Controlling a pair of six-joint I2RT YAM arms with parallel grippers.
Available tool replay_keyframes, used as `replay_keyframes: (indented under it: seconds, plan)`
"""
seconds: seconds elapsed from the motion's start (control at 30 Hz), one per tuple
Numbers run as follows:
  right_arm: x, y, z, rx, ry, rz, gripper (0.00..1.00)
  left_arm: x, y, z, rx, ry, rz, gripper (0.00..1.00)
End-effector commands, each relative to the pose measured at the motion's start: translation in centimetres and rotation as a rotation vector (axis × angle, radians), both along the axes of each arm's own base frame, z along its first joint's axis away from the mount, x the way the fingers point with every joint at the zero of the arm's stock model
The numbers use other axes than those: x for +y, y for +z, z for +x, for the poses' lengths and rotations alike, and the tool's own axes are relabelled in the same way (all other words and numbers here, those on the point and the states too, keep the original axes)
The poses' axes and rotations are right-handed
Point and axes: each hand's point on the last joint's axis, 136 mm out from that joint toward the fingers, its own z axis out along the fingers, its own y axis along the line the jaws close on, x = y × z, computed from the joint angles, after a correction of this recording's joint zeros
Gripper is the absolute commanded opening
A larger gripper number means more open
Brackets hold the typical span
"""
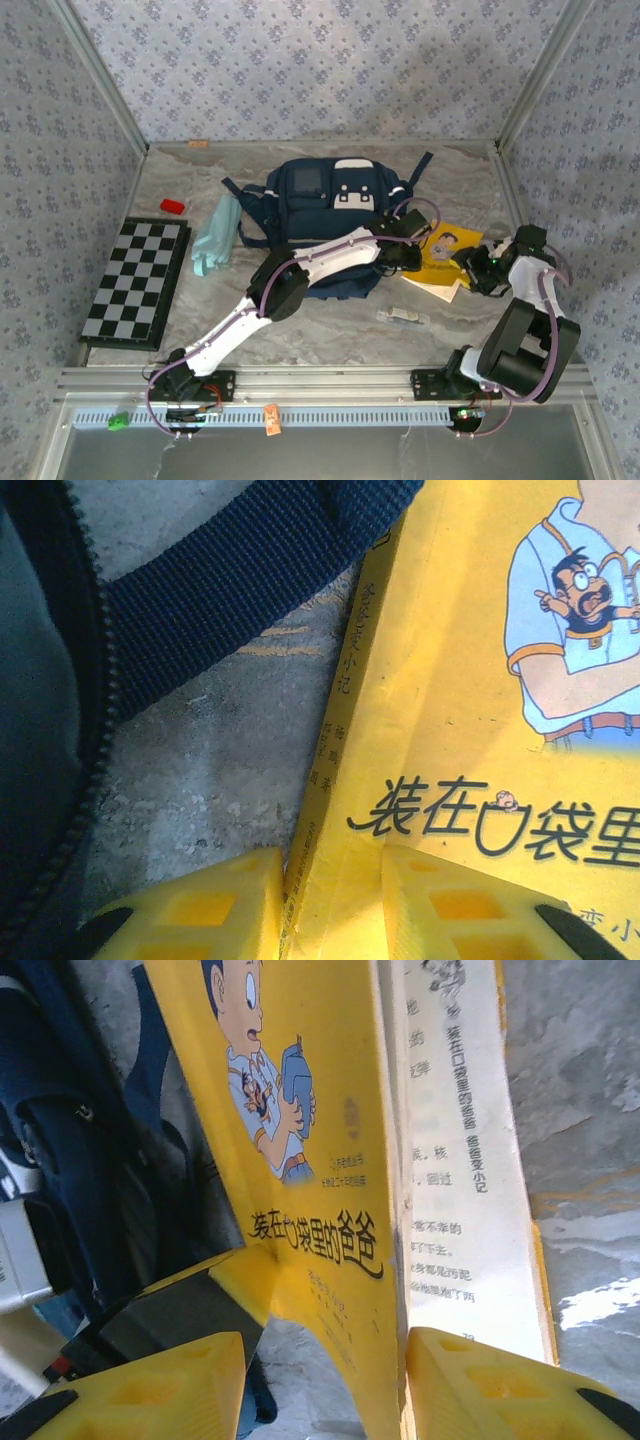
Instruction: Pack the student bag
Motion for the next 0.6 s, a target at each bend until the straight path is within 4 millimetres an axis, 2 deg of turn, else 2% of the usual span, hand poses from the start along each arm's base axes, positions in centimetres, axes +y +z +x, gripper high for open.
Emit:
replay_keyframes:
  seconds: [0.0, 0.1, 0.33, 0.43, 0.57]
  plan:
    - [0.9, 1.1, -0.1, -0.029, 0.031, 0.044, 0.46, 0.9, -1.8, -0.9, 0.045, -0.004, 0.053, 0.30]
    - [0.6, 0.1, -0.6, 0.015, 0.029, 0.023, 0.44, 0.9, -1.7, -0.8, 0.044, -0.002, 0.052, 0.30]
    - [1.0, -1.2, -0.3, 0.036, 0.022, 0.079, 0.39, 0.7, -1.5, -0.8, 0.047, -0.005, 0.040, 0.30]
    - [0.6, -1.7, -0.8, 0.067, 0.018, 0.053, 0.34, 0.7, -1.4, -0.8, 0.046, -0.007, 0.039, 0.30]
    - [0.4, -1.5, -0.7, 0.058, 0.004, 0.059, 0.20, 0.5, -1.1, -0.8, 0.044, -0.007, 0.031, 0.30]
